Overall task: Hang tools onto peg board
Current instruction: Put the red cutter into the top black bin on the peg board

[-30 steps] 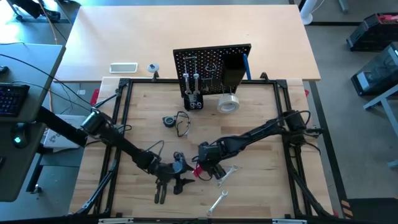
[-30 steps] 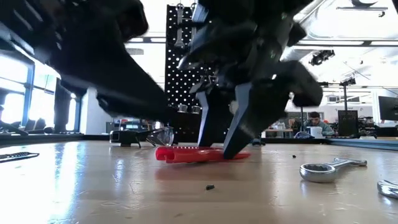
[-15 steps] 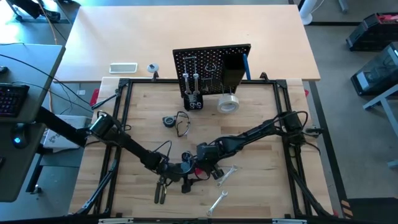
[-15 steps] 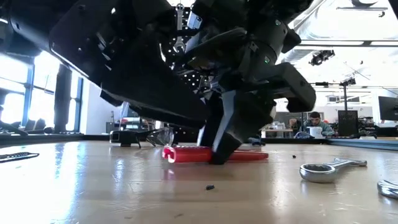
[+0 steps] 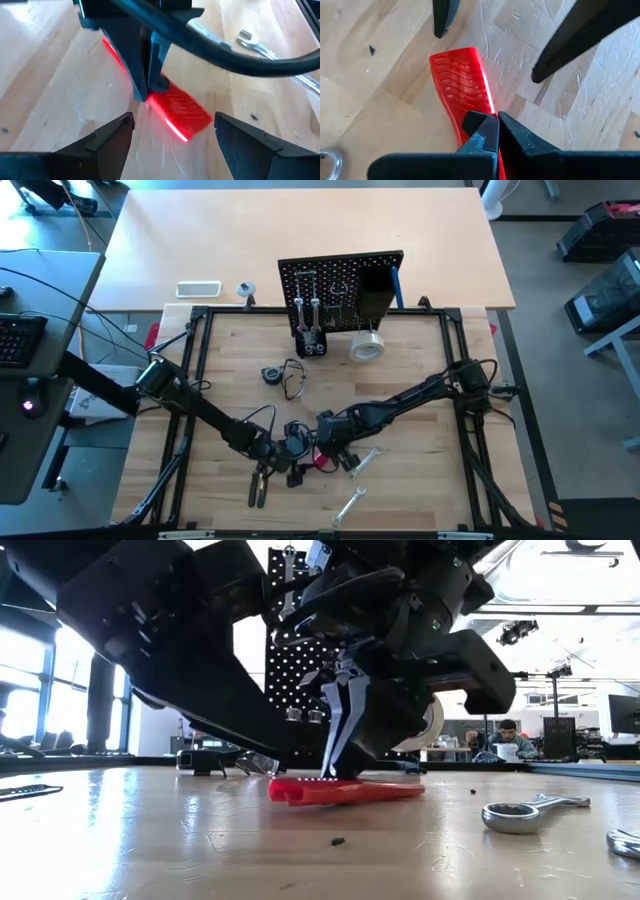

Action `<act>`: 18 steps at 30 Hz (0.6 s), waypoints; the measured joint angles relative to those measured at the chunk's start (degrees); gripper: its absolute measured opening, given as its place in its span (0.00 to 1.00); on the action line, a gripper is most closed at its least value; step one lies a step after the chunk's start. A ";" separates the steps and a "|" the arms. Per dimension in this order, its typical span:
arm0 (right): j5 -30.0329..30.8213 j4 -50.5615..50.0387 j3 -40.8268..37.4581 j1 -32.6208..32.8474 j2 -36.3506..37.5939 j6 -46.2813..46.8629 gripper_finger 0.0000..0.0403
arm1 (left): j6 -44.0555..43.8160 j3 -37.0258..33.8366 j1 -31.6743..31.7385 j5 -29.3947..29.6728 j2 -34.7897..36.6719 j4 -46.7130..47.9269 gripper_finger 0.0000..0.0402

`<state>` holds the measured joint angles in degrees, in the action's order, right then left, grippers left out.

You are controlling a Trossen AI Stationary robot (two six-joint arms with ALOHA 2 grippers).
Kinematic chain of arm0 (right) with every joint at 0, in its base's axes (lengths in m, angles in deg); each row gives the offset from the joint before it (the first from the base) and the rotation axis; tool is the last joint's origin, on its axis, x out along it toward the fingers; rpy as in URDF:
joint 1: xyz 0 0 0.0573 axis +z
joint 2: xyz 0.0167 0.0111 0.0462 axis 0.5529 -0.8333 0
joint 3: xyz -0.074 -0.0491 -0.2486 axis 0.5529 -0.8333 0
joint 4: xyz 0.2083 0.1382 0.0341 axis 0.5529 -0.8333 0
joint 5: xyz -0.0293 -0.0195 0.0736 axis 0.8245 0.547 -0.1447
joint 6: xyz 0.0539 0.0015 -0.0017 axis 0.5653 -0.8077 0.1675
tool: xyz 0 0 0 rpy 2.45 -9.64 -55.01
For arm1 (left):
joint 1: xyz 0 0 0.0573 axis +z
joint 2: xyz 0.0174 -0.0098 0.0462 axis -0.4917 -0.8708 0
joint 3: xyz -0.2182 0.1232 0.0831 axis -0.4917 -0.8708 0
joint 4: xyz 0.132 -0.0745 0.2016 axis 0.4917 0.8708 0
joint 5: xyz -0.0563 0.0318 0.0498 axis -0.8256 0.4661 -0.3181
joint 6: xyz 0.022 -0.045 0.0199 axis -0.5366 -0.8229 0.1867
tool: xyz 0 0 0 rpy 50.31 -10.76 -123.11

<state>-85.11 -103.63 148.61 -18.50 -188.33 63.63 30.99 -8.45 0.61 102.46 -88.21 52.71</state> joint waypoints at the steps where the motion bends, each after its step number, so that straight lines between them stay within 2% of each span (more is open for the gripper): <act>1: 0.50 -0.16 -0.02 0.01 0.39 0.00 0.00 | -0.34 -0.01 -0.02 -0.11 0.00 -0.06 0.67; 13: 9.15 -3.34 -0.30 -0.04 5.54 1.43 0.00 | -1.30 -0.01 0.09 -0.12 -0.02 -3.13 0.67; 18: 8.36 -3.99 -0.24 -0.58 7.63 3.33 0.00 | 0.18 -0.01 0.20 4.19 -0.04 -2.33 0.67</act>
<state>-76.74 -107.62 148.37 -19.08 -180.71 66.96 31.17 -8.45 0.81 106.66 -88.25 50.38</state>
